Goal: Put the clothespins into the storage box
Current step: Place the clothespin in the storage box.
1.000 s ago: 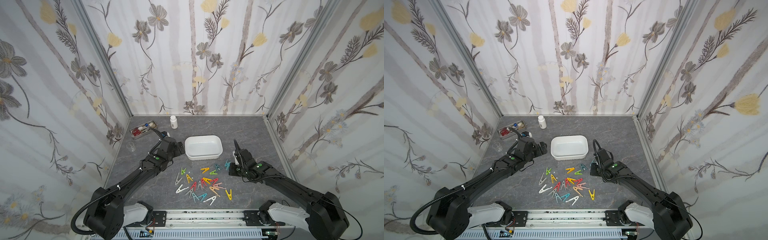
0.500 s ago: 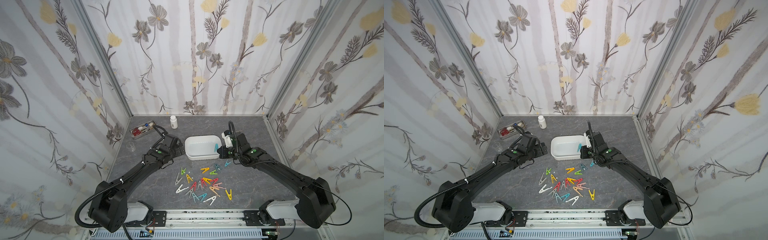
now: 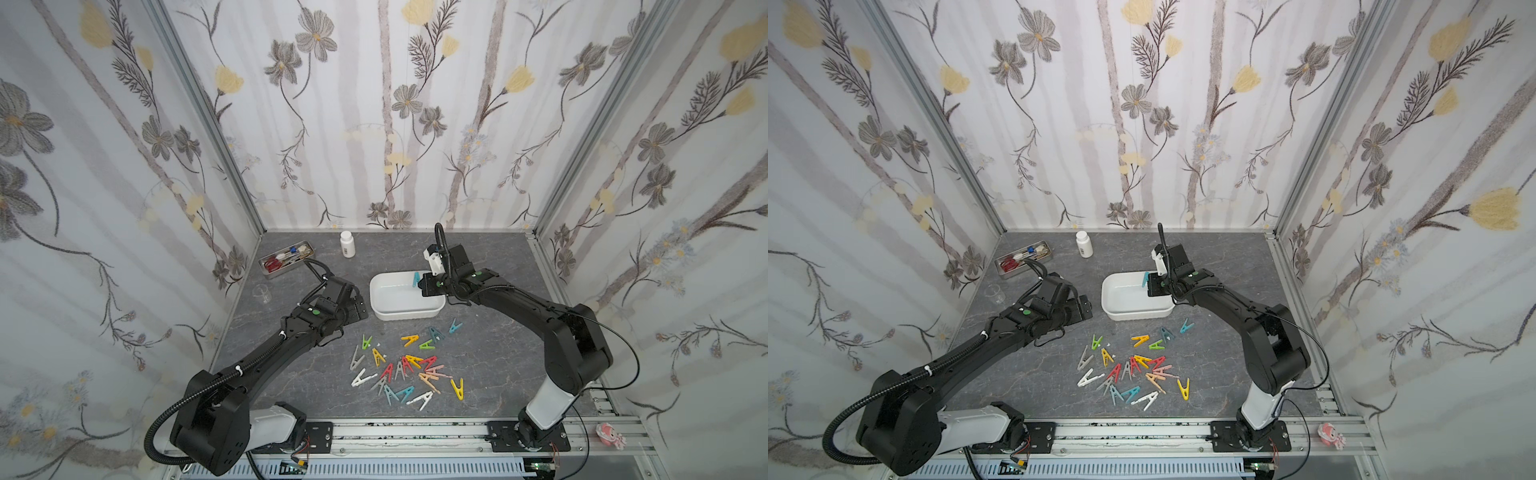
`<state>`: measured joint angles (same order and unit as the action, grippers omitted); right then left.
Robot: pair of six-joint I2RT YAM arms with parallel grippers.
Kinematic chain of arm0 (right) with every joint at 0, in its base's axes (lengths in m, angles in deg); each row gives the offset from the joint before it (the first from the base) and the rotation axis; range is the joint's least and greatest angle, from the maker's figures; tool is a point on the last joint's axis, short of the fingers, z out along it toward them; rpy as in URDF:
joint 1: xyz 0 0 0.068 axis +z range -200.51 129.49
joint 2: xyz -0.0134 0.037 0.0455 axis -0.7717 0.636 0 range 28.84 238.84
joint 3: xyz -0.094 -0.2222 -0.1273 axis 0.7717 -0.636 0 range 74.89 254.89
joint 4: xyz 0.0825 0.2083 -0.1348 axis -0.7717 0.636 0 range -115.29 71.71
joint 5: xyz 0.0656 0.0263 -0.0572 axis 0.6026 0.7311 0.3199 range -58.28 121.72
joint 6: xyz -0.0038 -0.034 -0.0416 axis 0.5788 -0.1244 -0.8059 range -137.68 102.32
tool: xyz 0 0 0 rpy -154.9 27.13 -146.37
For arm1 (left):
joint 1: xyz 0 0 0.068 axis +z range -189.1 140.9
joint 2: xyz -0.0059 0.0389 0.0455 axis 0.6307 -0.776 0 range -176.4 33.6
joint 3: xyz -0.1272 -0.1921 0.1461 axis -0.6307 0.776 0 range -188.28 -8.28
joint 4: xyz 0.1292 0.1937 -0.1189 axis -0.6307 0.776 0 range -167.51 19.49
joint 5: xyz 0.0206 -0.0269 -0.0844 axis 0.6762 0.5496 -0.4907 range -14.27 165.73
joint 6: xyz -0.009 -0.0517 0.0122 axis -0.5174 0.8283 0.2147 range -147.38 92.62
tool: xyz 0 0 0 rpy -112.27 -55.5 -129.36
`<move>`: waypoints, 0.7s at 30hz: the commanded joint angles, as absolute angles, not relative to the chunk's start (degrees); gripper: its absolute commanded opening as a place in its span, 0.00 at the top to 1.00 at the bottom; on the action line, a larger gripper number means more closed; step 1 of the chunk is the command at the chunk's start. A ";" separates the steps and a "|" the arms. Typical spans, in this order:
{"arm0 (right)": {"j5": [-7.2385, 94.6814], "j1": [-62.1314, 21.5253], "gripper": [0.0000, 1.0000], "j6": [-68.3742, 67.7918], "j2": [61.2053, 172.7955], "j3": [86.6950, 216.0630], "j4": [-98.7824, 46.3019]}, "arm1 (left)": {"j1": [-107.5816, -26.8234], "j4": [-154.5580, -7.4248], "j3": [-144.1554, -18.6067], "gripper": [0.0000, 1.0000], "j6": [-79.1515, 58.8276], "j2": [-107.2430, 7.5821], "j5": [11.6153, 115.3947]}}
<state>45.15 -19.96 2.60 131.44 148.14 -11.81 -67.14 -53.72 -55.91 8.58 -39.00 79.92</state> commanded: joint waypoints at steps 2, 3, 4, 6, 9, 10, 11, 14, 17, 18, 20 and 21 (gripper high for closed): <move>46.69 -19.91 1.00 0.55 136.80 150.73 -13.34 | -67.21 -52.43 -55.47 0.00 9.33 -38.67 75.69; 46.82 -19.90 1.00 0.24 138.12 151.47 -12.83 | -67.27 -53.39 -54.95 0.00 9.64 -37.12 74.62; 46.91 -19.92 1.00 -0.07 139.48 152.22 -12.47 | -67.23 -54.29 -54.34 0.00 10.28 -36.10 74.09; 47.21 -19.85 1.00 -0.27 141.27 153.19 -12.46 | -67.23 -55.08 -53.72 0.00 10.77 -34.69 73.79; 46.64 -19.79 1.00 -0.53 142.74 154.49 -12.18 | -67.23 -52.88 -54.14 0.00 10.93 -33.65 77.03; 46.02 -19.73 1.00 -0.75 143.04 154.93 -11.76 | -67.23 -51.86 -54.24 0.00 11.03 -33.47 78.43; 45.81 -19.74 1.00 -1.06 143.24 155.37 -11.35 | -67.23 -51.01 -54.33 0.00 11.11 -33.37 79.23; 45.62 -19.73 0.96 -1.77 143.53 156.36 -10.38 | -67.23 -49.14 -54.51 0.00 11.20 -33.89 80.04; 45.27 -19.72 0.93 -2.13 143.19 156.71 -9.97 | -67.23 -48.33 -54.59 0.00 11.05 -34.43 79.85; 45.26 -19.72 0.92 -2.21 143.02 156.82 -9.95 | -67.25 -48.36 -54.59 0.00 10.96 -34.51 79.76; 45.27 -19.73 0.90 -2.21 142.82 156.92 -10.00 | -67.23 -48.50 -54.59 0.00 10.77 -34.73 79.62; 45.26 -19.74 0.90 -2.23 142.75 156.89 -10.00 | -67.27 -48.51 -54.58 0.01 10.70 -34.85 79.60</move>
